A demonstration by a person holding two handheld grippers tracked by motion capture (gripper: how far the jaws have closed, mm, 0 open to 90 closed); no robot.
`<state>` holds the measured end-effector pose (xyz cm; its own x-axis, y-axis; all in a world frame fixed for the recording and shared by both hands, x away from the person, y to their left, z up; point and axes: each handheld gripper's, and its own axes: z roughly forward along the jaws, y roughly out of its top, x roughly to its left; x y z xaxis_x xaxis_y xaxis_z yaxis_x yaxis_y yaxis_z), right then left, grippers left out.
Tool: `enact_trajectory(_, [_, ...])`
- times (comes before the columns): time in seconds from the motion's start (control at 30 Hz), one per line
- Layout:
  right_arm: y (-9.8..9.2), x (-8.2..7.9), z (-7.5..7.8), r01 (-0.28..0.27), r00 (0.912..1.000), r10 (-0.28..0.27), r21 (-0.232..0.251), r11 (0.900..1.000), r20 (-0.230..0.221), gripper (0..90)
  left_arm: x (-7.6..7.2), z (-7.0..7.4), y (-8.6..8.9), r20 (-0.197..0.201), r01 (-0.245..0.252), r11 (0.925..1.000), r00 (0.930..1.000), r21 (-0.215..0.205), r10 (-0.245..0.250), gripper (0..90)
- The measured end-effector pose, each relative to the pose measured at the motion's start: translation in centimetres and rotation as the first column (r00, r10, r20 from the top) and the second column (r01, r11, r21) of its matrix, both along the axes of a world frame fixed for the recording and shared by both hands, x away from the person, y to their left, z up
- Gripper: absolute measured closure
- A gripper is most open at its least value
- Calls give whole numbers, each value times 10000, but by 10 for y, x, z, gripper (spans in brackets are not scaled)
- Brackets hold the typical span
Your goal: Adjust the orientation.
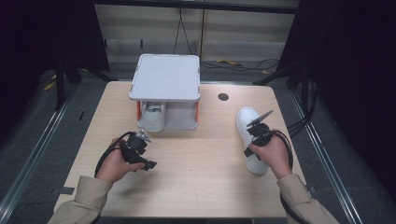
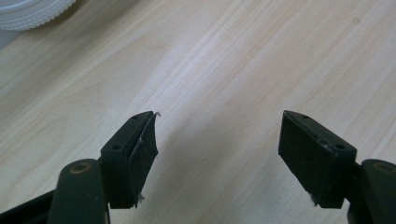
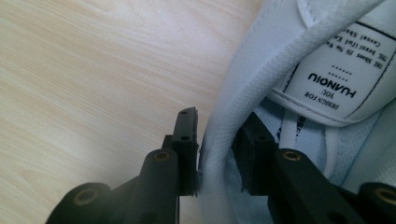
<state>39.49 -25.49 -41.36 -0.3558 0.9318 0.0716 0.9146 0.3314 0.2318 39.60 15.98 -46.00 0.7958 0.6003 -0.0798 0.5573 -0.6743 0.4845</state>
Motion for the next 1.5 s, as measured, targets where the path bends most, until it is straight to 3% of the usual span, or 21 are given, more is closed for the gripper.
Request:
enact_trajectory(0.23, [3, 0, 1, 182, 9998, -182, -125, 9998, 12, 805, -1, 2, -1, 40, 48, 10000, 10000, -20, -48, 279])
enact_trajectory(0.37, [3, -6, 6, 177, 9986, -146, -619, 9979, 499, 827, 0, 3, 0, 63, 13, 10000, 10000, -24, -13, 279])
enact_trajectory(0.5, [-5, -11, 15, 297, 9961, -269, -332, 9990, 840, 830, 2, 5, 0, 139, -6, 9999, 9999, -121, 8, 281])
enact_trajectory(0.7, [1, -21, 32, -321, 9929, 353, -297, 9990, 1134, 830, 5, 11, 0, 187, -44, 10000, 9998, 12, 44, 283])
enact_trajectory(0.83, [11, -28, 42, -629, 9857, 682, -387, 9973, 1542, 830, 10, 19, 1, 268, -145, 9999, 9995, 33, 144, 283])
enact_trajectory(0.97, [22, -34, 50, -1011, 9809, 1084, -530, 9935, 1612, 830, 14, 26, 5, 385, -289, 9996, 9988, -55, 291, 283])
enact_trajectory(1.27, [39, -42, 58, -1742, 9687, 1793, -445, 9837, 1718, 829, 25, 43, 8, 534, -602, 9982, 9967, -68, 604, 283])
enact_trajectory(1.5, [48, -48, 60, -2187, 9587, 2206, -309, 9753, 1794, 827, 28, 51, 4, 512, -515, 9985, 9974, 177, 506, 283])
